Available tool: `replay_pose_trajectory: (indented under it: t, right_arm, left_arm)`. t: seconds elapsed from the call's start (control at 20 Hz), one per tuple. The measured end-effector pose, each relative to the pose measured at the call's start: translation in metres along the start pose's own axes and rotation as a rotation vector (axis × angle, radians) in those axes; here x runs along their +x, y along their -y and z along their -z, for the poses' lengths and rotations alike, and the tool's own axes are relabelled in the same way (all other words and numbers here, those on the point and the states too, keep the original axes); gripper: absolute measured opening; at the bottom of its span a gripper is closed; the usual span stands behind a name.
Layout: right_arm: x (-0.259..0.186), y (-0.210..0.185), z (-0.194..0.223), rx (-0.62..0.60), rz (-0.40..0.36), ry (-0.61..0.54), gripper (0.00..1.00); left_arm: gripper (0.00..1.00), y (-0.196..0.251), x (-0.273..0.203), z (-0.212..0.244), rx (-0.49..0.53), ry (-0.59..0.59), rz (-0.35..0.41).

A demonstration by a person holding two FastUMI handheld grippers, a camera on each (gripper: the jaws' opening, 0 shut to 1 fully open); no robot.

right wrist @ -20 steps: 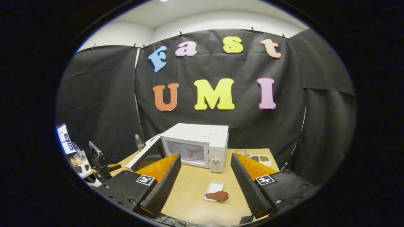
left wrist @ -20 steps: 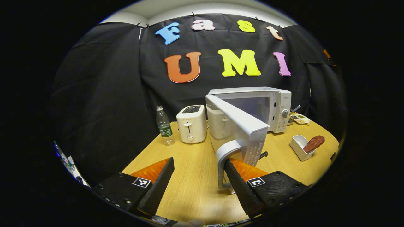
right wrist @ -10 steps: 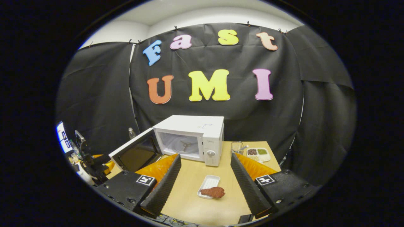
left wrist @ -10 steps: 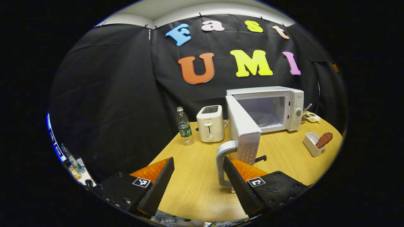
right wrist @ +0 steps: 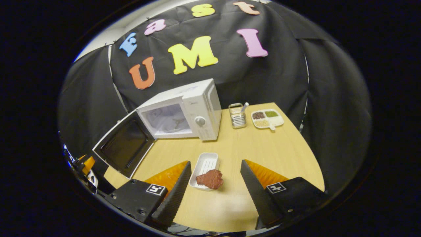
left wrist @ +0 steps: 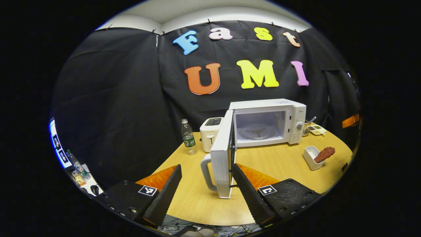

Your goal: Open the microwave oven with the left hand, put the food in, and close the microwave oven.

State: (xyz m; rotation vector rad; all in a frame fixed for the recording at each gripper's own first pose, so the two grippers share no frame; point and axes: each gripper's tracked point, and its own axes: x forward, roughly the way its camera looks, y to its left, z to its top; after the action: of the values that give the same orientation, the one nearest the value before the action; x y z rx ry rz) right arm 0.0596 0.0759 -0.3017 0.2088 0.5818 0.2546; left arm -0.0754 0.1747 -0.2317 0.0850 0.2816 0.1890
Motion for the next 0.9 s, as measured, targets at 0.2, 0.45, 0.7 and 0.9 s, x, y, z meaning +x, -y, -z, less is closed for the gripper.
replay_pose_trajectory:
  t: [0.2,0.45,0.7,0.9]
  right_arm:
    - [0.049,0.013,0.039,0.099,-0.055,-0.142,0.81]
    - [0.083,0.005,0.06,0.342,-0.202,-0.287,0.62]
    - [0.093,0.004,0.058,0.45,-0.282,-0.375,0.15]
    - [0.094,0.002,0.058,0.471,-0.33,-0.467,0.09]
  left_arm:
    - [0.95,0.038,-0.005,-0.026,-0.032,0.01,0.036]
    - [0.95,0.071,-0.008,-0.053,-0.037,0.011,0.05]
    - [0.95,0.081,-0.002,-0.069,-0.053,-0.006,-0.028]
    - [0.95,0.092,-0.006,-0.072,-0.066,-0.031,-0.098]
